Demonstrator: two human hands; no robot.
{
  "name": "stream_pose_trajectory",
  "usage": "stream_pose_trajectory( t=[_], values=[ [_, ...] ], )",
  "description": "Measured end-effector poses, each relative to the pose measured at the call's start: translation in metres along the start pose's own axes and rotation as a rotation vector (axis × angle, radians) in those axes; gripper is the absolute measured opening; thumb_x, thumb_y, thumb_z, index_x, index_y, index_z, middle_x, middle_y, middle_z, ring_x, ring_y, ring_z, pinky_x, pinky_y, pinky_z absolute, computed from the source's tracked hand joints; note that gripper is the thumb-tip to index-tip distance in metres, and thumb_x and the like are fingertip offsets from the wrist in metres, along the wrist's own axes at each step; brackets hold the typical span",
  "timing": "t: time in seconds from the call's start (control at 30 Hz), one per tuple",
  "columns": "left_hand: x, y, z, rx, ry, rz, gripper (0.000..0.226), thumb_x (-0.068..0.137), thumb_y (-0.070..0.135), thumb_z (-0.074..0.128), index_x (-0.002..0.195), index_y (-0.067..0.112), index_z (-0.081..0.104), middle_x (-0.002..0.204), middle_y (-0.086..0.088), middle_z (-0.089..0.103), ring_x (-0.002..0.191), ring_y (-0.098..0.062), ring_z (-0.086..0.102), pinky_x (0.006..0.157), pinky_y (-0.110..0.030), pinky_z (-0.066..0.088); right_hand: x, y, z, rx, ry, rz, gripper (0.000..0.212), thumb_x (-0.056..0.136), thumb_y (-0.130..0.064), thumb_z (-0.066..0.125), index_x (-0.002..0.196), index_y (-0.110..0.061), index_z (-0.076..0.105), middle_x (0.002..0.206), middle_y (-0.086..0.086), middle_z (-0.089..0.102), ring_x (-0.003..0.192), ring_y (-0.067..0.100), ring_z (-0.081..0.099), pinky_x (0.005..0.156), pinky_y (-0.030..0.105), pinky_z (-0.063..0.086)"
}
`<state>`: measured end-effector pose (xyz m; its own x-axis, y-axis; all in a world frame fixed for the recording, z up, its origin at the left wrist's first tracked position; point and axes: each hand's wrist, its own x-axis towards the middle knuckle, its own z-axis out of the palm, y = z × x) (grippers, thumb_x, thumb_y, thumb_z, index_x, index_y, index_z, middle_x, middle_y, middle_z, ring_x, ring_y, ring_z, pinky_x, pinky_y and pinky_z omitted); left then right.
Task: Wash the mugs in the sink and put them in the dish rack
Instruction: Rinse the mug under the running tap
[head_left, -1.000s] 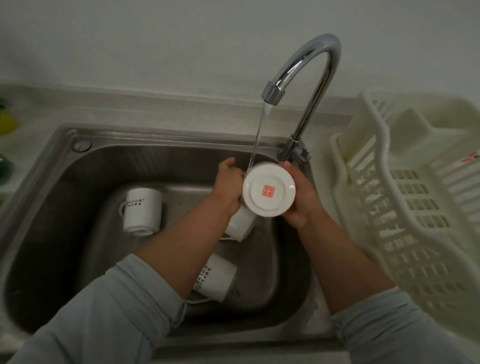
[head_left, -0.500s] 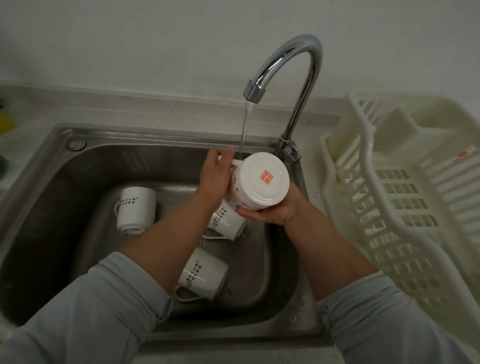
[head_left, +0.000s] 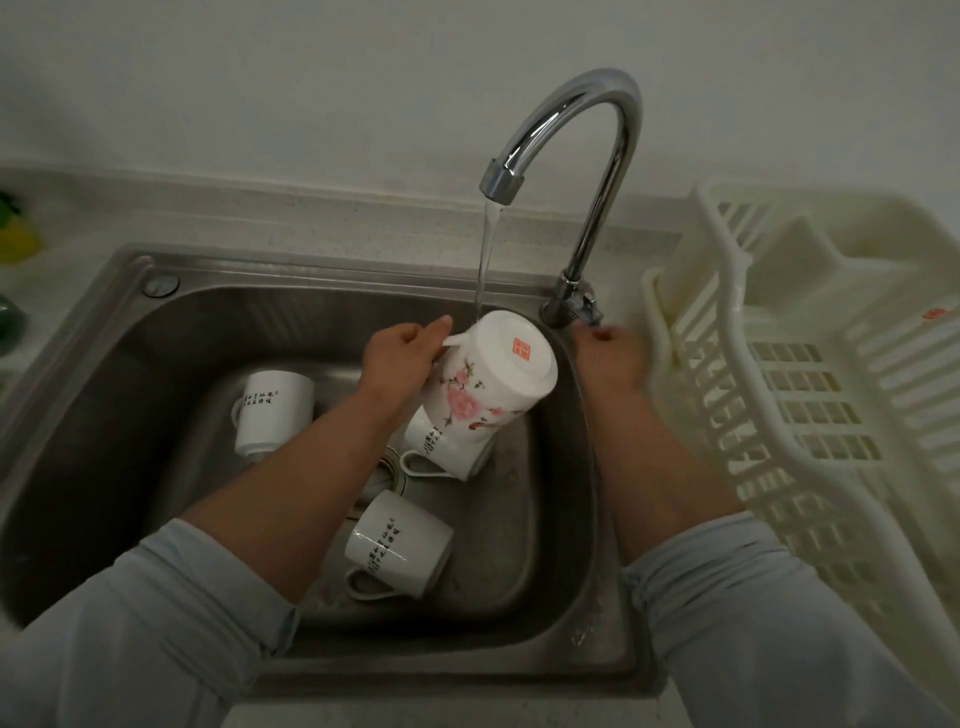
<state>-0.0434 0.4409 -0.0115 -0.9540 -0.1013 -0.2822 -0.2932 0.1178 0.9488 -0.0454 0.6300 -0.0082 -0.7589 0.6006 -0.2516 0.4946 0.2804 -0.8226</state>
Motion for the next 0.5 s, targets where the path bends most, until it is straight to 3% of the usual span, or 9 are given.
stream_pose_trajectory(
  t=[0.17,0.33,0.5],
  values=[
    [-0.002,-0.006,-0.004,0.157,0.077,0.038,0.041,0.087,0.032,0.062,0.055,0.014,0.044,0.056,0.000,0.043,0.057,-0.013,0.041,0.057,-0.026,0.037,0.010,-0.012,-0.010,-0.038,0.130,-0.119,0.031,0.092,-0.032,0.057,0.097,-0.005,0.069,0.084,0.007,0.062,0.079,0.016,0.055,0.061,0.016,0.031],
    [-0.001,-0.010,-0.014,0.189,0.083,0.027,0.042,0.086,0.034,0.062,0.054,0.015,0.044,0.056,-0.001,0.043,0.059,-0.014,0.041,0.060,-0.029,0.037,0.013,-0.014,-0.007,0.018,0.178,-0.129,0.029,0.090,-0.030,0.060,0.093,-0.003,0.069,0.091,0.013,0.068,0.079,0.019,0.057,0.072,0.027,0.041],
    [-0.005,-0.014,-0.028,0.219,0.089,0.017,0.043,0.087,0.032,0.062,0.052,0.016,0.043,0.057,0.000,0.044,0.059,-0.014,0.042,0.062,-0.029,0.038,0.039,-0.020,-0.014,0.034,0.129,-0.049,0.034,0.088,-0.036,0.057,0.099,-0.006,0.068,0.088,0.004,0.065,0.074,0.018,0.055,0.075,0.030,0.046]
  ],
)
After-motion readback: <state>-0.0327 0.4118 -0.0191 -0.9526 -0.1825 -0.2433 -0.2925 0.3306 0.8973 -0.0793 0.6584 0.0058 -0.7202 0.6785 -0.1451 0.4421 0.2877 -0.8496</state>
